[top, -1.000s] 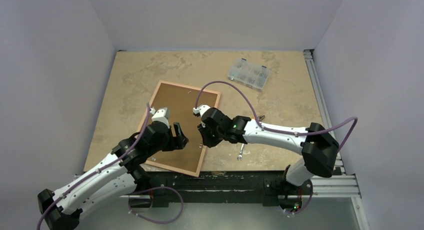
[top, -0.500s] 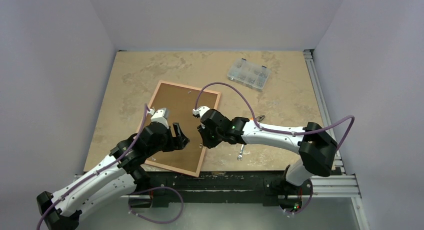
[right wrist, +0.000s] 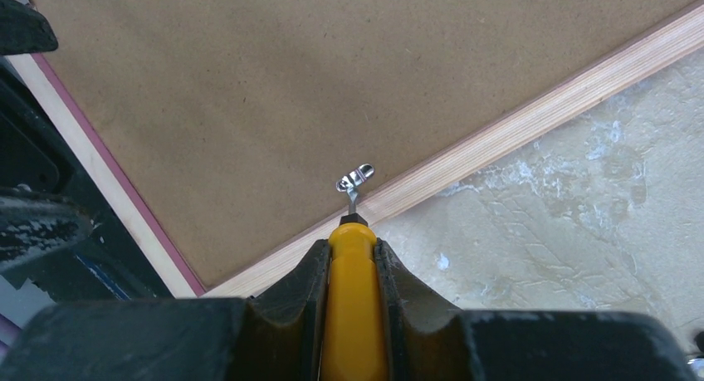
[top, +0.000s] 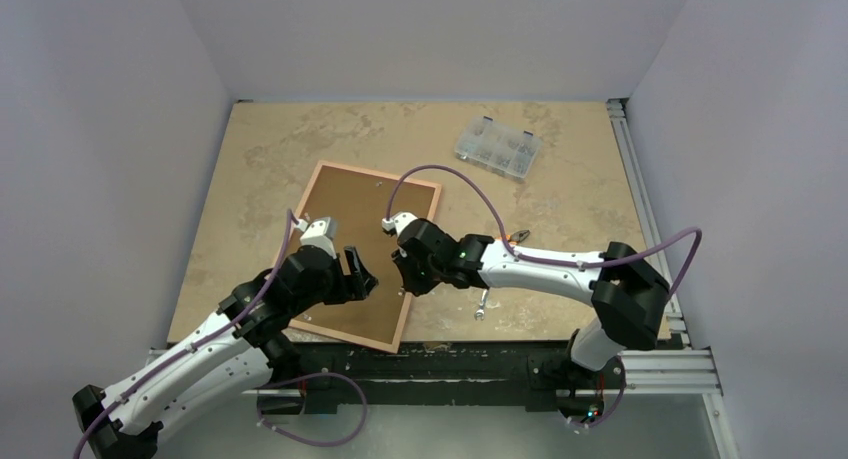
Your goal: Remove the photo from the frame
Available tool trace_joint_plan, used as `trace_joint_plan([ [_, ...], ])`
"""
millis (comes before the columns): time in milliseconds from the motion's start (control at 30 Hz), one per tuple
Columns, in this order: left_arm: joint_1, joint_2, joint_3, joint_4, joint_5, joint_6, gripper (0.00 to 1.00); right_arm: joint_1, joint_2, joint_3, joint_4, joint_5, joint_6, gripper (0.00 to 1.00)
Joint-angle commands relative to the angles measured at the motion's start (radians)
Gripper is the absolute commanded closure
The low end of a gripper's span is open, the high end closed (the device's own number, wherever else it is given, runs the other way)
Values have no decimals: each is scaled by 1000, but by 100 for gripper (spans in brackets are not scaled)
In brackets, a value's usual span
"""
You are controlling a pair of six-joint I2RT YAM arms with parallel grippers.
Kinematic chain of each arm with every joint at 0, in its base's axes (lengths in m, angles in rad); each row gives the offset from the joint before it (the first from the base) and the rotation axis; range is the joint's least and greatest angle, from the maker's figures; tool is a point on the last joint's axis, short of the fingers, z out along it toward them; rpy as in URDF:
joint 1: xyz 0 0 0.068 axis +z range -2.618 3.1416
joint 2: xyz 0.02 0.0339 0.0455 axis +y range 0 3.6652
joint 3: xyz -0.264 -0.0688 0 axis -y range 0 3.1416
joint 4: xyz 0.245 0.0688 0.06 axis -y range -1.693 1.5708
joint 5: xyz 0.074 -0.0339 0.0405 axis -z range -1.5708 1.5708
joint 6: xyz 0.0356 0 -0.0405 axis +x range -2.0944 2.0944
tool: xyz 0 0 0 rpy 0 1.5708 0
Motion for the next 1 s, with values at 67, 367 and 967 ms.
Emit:
trace_joint_plan([
  [67,6,-11,3,7,2,-15,28,6,53,45,53,8,-21,100],
  [367,7,-2,14,2,2,-19,28,5,12,73,66,-4,-42,100],
  [967,-43,402,151,193,247,63,33,-37,-492,-192,4,394,-54,100],
])
